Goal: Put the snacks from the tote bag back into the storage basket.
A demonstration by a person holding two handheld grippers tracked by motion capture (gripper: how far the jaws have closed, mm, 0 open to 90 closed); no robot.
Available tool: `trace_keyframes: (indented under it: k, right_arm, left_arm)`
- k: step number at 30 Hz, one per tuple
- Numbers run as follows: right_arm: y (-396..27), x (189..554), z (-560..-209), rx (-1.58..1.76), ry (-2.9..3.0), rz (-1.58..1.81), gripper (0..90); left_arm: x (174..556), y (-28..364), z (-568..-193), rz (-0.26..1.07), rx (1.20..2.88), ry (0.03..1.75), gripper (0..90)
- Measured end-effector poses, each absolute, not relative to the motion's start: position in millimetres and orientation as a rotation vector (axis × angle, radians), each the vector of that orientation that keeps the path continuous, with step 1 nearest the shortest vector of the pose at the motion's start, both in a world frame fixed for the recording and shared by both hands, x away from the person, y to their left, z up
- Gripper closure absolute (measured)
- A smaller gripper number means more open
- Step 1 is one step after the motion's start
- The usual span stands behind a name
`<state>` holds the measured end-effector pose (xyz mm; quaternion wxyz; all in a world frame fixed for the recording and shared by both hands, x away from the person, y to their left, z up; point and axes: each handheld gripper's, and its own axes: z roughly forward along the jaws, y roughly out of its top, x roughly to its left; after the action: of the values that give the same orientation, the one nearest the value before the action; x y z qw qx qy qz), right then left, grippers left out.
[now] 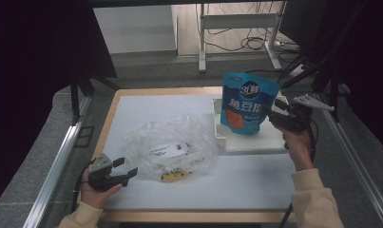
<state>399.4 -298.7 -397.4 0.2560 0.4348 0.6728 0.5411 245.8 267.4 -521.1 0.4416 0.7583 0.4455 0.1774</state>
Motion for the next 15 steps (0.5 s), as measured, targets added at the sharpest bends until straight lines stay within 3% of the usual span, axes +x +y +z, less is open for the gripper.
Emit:
trace_keyframes:
  k: [15]
  right_arm:
    - [-289.8, 374.9, -407.5, 1.12, 1.878, 1.44, 34.6]
  left_arm:
    - [246.1, 266.4, -520.2, 0.444, 1.877, 1.102, 29.3]
